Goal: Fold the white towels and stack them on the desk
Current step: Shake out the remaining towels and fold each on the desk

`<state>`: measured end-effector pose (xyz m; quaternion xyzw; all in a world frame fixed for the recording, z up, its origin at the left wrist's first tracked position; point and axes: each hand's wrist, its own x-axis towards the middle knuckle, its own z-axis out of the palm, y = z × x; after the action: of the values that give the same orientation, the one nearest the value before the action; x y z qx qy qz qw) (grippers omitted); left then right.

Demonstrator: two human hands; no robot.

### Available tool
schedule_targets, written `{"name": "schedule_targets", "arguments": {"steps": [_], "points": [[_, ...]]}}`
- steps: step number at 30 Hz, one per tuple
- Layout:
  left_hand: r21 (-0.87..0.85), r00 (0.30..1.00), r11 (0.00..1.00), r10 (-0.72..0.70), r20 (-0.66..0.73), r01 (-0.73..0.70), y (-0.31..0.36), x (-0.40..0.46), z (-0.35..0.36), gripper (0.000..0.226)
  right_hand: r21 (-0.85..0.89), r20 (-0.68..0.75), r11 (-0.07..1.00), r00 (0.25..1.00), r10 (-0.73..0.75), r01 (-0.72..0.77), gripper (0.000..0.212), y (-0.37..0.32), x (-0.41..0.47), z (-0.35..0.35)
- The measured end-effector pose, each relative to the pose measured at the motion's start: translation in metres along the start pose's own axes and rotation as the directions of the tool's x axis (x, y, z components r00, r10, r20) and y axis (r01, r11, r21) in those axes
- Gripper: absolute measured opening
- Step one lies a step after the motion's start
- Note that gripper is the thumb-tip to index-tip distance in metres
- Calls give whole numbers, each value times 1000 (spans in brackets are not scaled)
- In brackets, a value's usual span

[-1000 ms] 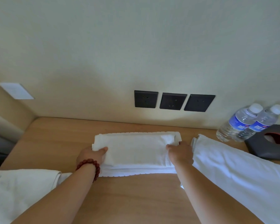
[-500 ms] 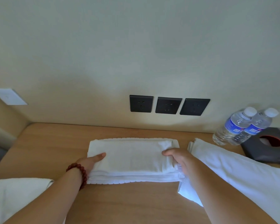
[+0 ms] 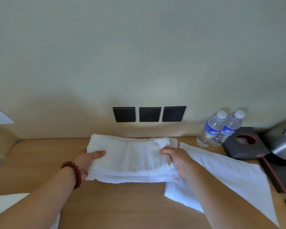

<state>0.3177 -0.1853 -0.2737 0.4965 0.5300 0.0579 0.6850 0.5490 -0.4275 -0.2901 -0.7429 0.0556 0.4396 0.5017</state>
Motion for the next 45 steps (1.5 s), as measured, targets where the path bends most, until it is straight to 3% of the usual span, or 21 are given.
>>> {"name": "schedule_targets", "arguments": {"steps": [3,8,15,20,23,31,36,40,45], "points": [[25,997,1000,-14,72,12,18,-14,37,64,29,-54,999,998,-36,38,55,0,-11,-42],[120,990,993,4,140,-20,31,-31,116,64,120,-199,990,979,-51,76,27,4,-37,-121],[152,976,987,20,217,-54,11,-38,216,61,154,-325,982,944,-56,112,43,24,-46,-218],[216,976,973,28,216,-76,-3,-38,265,59,178,-350,972,933,-80,151,28,47,-57,-260],[266,977,957,63,202,-117,-8,-38,288,57,187,-361,970,929,-79,155,30,59,-58,-279],[337,990,935,74,119,-110,-22,-27,316,57,183,-407,973,912,-56,141,25,77,-40,-300],[428,995,902,24,94,-62,-27,-16,314,72,170,-421,983,907,7,72,53,92,-24,-303],[479,998,877,14,55,-39,-31,-7,315,79,172,-433,985,900,45,33,57,97,-15,-304],[538,999,842,9,53,-36,-38,-1,315,83,172,-385,985,920,65,2,47,101,-12,-307]]}}
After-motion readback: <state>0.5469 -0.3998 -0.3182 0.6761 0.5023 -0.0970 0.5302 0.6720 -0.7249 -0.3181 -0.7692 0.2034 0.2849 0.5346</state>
